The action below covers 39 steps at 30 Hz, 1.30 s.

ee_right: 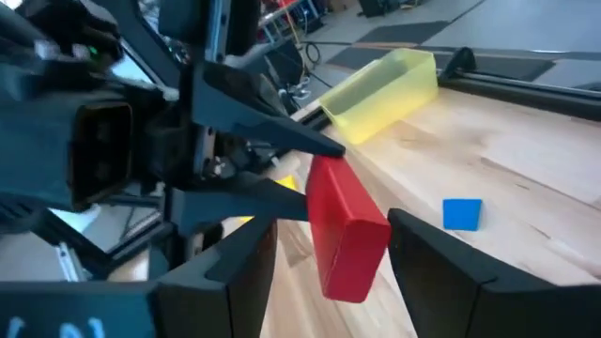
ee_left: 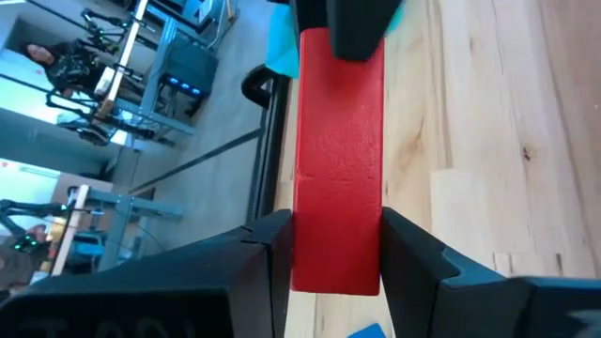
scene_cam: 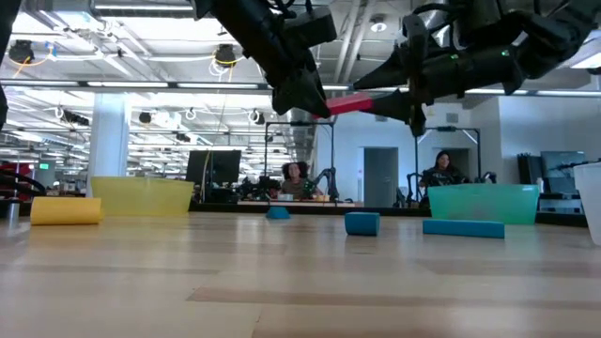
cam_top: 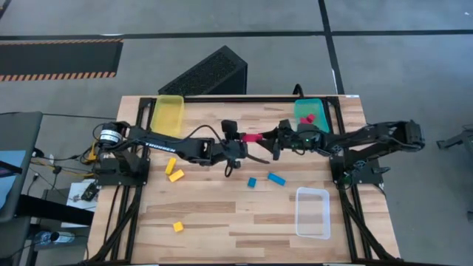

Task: Sort & place blocks by color
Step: Put the red block into the light blue bin

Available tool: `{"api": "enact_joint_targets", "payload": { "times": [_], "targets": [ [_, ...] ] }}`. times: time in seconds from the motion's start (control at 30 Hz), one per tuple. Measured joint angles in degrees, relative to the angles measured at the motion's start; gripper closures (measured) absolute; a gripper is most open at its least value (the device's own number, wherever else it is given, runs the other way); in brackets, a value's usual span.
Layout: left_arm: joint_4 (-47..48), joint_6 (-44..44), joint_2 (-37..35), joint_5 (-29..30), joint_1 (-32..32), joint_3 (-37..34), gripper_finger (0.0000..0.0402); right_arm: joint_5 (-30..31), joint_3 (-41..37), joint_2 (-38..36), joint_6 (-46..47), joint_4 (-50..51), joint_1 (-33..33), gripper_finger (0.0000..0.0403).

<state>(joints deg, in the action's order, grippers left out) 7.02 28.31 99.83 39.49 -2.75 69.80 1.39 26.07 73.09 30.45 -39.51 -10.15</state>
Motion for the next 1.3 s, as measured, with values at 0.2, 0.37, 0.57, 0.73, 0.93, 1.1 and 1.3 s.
{"api": "enact_joint_targets", "payload": {
  "times": [0.2,0.37,0.57,0.73,0.93,1.1,1.3],
  "targets": [
    [-0.03,-1.5,0.0,-0.66,-0.08,0.0,0.0303,-0.21,3.44,4.59,-0.89,1.71,0.41,0.0231],
    [0.24,-4.51,0.11,-0.56,0.12,-0.02,0.0287,0.18,4.8,5.91,-1.97,1.31,-0.11,0.0333],
    [1.81,-8.18,0.07,-2.06,0.13,0.04,0.0231,3.15,4.73,3.92,-6.37,5.13,-1.64,0.0359],
    [6.11,-15.2,0.04,-3.85,0.23,0.04,0.0198,20.84,4.71,-0.4,-8.43,20.88,-2.83,0.0359],
    [8.67,-20.0,0.04,-8.81,0.14,0.04,0.0189,32.78,4.71,-5.36,-8.49,33.54,-2.61,0.0358],
    [8.63,-20.06,0.04,-8.39,0.54,-0.05,0.0189,40.94,4.71,-10.09,-8.51,43.55,-3.22,0.0358],
    [0.64,-19.79,0.0,-10.4,3.14,-5.33,0.0189,49.7,4.71,-13.61,-3.99,58.67,-5.95,0.0358]
  ]
}}
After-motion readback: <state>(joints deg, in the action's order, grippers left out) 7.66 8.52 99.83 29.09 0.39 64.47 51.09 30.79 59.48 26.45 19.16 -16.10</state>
